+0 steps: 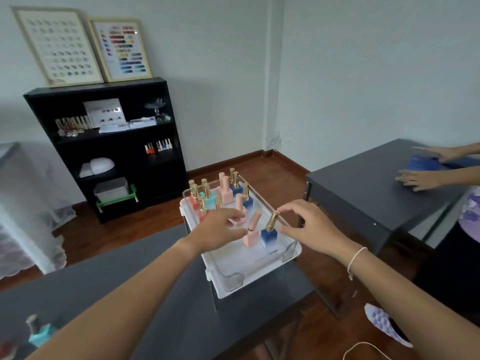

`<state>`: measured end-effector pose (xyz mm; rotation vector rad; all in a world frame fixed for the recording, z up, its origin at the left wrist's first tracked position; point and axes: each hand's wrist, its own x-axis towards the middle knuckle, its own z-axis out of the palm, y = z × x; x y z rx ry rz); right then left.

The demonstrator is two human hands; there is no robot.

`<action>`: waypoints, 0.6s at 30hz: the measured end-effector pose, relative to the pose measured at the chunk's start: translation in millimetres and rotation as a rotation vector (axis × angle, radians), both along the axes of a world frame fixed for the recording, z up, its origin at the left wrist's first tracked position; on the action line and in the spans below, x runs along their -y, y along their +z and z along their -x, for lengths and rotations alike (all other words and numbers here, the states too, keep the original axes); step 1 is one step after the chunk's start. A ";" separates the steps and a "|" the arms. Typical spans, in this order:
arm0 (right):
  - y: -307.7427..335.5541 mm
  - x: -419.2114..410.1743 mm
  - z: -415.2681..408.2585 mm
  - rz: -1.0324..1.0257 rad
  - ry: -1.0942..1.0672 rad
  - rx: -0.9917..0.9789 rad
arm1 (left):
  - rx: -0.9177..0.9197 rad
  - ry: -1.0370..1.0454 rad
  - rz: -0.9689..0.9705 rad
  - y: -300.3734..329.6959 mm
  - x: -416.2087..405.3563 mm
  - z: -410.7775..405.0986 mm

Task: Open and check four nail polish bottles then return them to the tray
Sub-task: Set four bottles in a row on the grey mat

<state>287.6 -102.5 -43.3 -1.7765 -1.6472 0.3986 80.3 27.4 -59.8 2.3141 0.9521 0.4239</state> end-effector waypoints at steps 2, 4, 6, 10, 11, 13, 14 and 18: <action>-5.0 -3.7 -2.8 0.040 0.002 -0.005 | -0.060 0.012 0.016 -7.2 0.3 -6.8; -8.3 -7.9 -4.0 0.031 -0.017 -0.017 | -0.108 0.034 0.025 -13.2 0.8 -13.8; -11.4 -12.6 -4.8 -0.003 -0.030 -0.040 | -0.126 0.055 0.043 -16.5 1.2 -18.9; -20.3 -21.8 -7.1 0.054 0.019 0.002 | -0.159 0.067 0.055 -19.7 1.0 -25.6; -22.3 -23.9 -7.4 0.082 0.031 0.025 | -0.166 0.065 0.057 -20.4 0.9 -27.8; -24.1 -27.8 -7.9 0.139 0.055 0.088 | -0.173 0.070 0.071 -21.7 1.5 -31.9; -24.1 -29.5 -8.4 0.166 0.066 0.120 | -0.175 0.074 0.080 -22.0 2.0 -33.5; -22.9 -34.1 -11.4 0.242 0.100 0.181 | -0.172 0.077 0.083 -23.3 3.8 -35.7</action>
